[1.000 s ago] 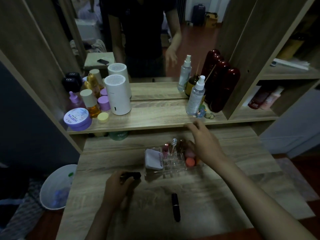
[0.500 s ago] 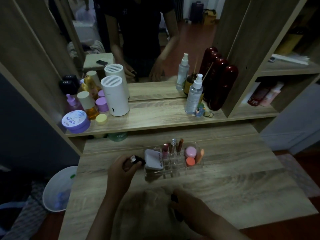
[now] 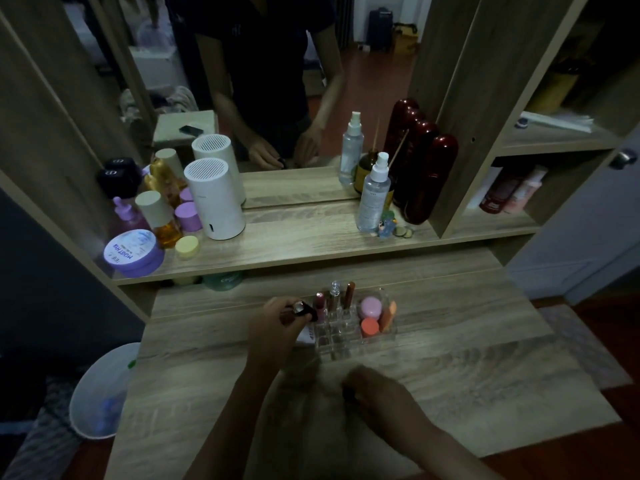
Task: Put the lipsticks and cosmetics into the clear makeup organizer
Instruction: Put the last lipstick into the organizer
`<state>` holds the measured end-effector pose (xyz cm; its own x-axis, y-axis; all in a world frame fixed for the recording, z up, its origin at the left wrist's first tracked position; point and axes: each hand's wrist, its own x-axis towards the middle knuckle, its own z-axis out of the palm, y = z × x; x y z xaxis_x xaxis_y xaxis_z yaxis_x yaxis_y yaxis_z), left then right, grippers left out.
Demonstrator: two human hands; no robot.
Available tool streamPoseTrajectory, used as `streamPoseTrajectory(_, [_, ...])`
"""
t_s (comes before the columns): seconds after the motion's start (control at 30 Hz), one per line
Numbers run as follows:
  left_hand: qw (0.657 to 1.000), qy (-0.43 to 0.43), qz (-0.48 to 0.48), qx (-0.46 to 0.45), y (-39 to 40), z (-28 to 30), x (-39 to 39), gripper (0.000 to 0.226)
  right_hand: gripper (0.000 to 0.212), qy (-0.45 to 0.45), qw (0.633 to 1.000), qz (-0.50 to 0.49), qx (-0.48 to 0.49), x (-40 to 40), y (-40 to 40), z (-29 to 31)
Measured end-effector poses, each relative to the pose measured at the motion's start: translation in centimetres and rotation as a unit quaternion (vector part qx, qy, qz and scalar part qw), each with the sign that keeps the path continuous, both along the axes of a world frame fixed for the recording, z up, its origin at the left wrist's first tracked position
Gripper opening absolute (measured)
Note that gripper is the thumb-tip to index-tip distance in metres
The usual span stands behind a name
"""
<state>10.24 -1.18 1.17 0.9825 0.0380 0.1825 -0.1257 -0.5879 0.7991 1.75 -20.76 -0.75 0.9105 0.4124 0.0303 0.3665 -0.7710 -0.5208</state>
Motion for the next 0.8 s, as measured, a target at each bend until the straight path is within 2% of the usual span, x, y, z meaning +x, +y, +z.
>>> streamPoseTrajectory(0.1, [1.000, 0.012, 0.000, -0.002, -0.8, -0.7, 0.5, 0.018, 0.018, -0.006, 0.993, -0.070, 0.098, 2.4, 0.3, 1.1])
streamPoseTrajectory(0.23, [0.999, 0.032, -0.001, -0.002, -1.5, -1.4, 0.8, 0.021, 0.023, -0.064, 0.980, -0.122, 0.141, 5.7, 1.5, 2.2])
streamPoseTrajectory(0.4, [0.999, 0.037, 0.001, 0.007, -1.7, -1.8, 1.0, 0.023, 0.027, -0.069, 0.975, -0.163, 0.131, 7.4, 2.1, 1.9])
streamPoseTrajectory(0.8, [0.998, 0.056, -0.005, 0.033, -2.3, -2.9, 1.1, 0.022, 0.022, -0.028, 0.982, -0.172, 0.073, 8.7, 2.7, 0.1])
